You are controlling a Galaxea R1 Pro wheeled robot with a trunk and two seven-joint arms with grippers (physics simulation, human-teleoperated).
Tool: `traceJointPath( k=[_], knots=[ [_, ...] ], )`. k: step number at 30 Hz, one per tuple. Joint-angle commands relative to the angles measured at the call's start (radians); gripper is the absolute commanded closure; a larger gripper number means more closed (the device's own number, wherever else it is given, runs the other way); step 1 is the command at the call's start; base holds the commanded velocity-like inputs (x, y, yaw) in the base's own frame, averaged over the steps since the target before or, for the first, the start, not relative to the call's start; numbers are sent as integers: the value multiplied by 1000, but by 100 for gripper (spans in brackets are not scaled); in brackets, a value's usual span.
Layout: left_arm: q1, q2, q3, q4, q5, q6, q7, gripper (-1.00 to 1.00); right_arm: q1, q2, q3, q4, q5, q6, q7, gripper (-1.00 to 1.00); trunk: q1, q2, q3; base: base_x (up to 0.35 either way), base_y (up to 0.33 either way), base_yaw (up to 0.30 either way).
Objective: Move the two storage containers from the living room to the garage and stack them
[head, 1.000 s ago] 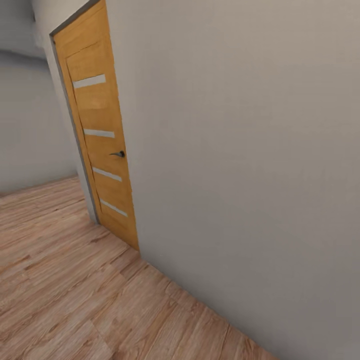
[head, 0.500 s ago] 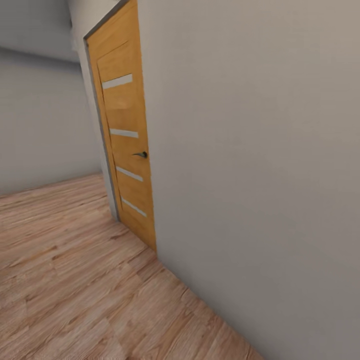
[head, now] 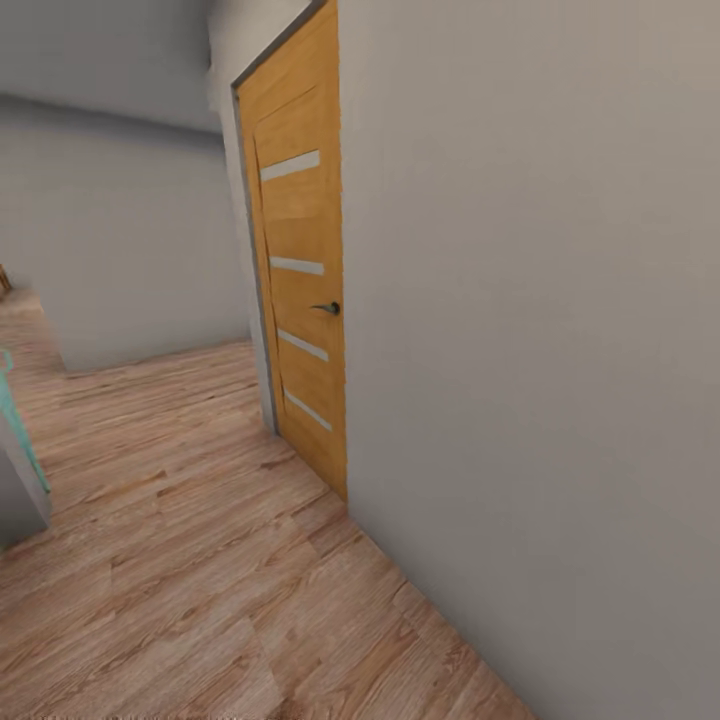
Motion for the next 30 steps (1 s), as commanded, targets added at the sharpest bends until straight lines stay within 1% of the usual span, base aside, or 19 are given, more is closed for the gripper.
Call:
traceJointPath(
  k=[1, 5, 12, 15, 30],
  knots=[
    [0, 0, 5, 0, 3, -1, 3, -100, -1, 0, 6, 2, -12, -7, 5, -100, 0, 0, -1, 0, 0, 276],
    [0, -1, 6, 1, 3, -1, 3, -100, -1, -1, 6, 2, -13, -9, 5, -100, 0, 0, -1, 0, 0, 218],
    [0, -2, 4, 3, 4, -1, 2, -100, -1, -1, 7, 2, -9, 0, 6, -100, 0, 0, -1, 0, 0, 20],
    [0, -2, 4, 4, 4, -1, 2, -100, -1, 0, 8, 2, -9, 1, 7, -100, 0, 0, -1, 0, 0, 122],
    [0, -1, 4, 4, 4, -1, 2, -100, -1, 1, 10, 2, -9, 2, 5, -100, 0, 0, -1, 0, 0, 259]
  ],
)
